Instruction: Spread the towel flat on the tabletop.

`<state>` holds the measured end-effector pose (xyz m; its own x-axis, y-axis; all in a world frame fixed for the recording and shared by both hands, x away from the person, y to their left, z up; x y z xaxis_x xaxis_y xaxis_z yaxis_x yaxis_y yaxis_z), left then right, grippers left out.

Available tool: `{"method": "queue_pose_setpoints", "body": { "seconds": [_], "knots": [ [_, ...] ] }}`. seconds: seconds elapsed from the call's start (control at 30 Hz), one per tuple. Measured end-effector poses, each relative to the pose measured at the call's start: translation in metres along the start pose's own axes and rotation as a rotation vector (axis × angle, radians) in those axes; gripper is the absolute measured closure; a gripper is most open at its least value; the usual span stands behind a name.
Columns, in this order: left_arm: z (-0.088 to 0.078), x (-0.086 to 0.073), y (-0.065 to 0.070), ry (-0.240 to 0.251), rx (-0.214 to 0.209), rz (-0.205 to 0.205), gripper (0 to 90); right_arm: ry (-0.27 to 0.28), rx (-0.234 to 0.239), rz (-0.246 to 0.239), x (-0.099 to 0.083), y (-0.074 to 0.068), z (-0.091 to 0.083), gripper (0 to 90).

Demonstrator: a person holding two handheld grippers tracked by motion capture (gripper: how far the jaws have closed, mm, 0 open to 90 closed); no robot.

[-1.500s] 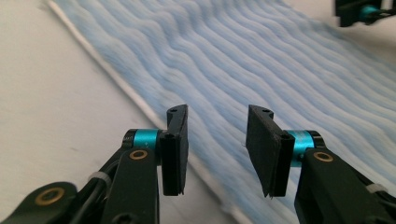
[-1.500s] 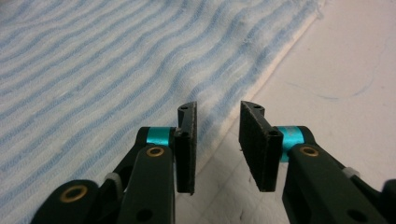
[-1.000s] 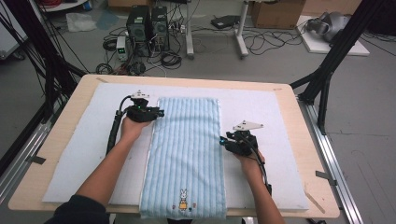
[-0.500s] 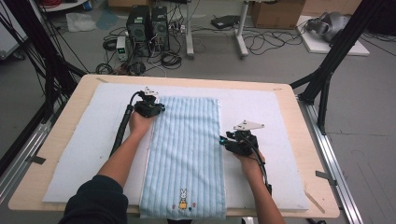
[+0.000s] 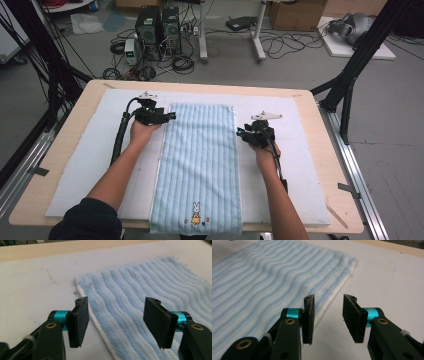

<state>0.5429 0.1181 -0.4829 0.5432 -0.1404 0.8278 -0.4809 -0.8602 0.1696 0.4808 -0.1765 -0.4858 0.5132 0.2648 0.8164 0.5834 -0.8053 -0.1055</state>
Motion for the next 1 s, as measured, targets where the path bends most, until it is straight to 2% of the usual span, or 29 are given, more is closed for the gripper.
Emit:
{"method": "queue_pose_setpoints", "body": {
  "seconds": [0.07,0.13,0.3,0.37,0.47,0.53,0.6,0.67,0.73,0.87,0.97,1.0],
  "knots": [
    [-0.004,0.000,0.000,0.012,-0.008,-0.002,33.6,-0.019,-0.001,0.008,0.007,0.006,0.015,64.0],
    [-0.009,0.000,-0.003,0.027,0.005,-0.003,30.4,-0.047,-0.006,-0.005,0.012,0.008,0.027,68.1],
    [-0.017,-0.004,-0.006,0.042,0.002,-0.005,29.9,-0.083,0.012,-0.011,0.017,0.006,0.055,78.0],
    [-0.020,-0.006,-0.006,0.046,0.000,-0.008,29.9,-0.123,-0.001,-0.030,0.011,0.007,0.065,80.0],
    [-0.026,-0.008,-0.007,0.055,0.001,-0.006,30.0,-0.115,-0.064,-0.048,0.014,0.014,0.068,81.0],
    [-0.030,-0.010,-0.006,0.061,-0.001,0.001,30.0,-0.105,-0.084,-0.038,0.015,0.016,0.069,80.0],
    [-0.036,-0.012,-0.005,0.061,-0.014,0.013,29.9,-0.104,-0.097,-0.030,0.016,0.016,0.068,74.9],
    [-0.042,-0.013,-0.003,0.084,-0.021,0.018,29.9,-0.085,-0.064,-0.007,0.019,0.012,0.063,70.0],
    [-0.049,-0.014,-0.001,0.105,-0.035,0.021,29.5,-0.056,-0.050,-0.016,0.023,0.007,0.054,66.7],
    [-0.062,-0.017,0.005,0.144,-0.067,0.032,26.0,-0.002,-0.006,-0.030,0.026,-0.003,0.025,57.5],
    [-0.071,-0.021,0.011,0.153,-0.100,0.039,25.4,0.014,0.028,-0.019,0.019,-0.010,0.007,46.1],
    [-0.074,-0.022,0.013,0.170,-0.104,0.031,24.4,0.016,0.042,-0.015,0.014,-0.013,0.000,41.9]
  ]
}}
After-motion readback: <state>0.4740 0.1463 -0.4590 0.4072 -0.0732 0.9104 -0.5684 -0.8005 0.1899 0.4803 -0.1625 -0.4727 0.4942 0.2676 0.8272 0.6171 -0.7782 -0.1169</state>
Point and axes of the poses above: each handheld gripper's, and its own axes: z roughly forward along the jaws, x roughly out of its top, y roughly to its right, the point moved 10 cm from there along z, roughly forward along the jaws, and after that the axes turned 5 degrees about x, right-handed, at the moved point
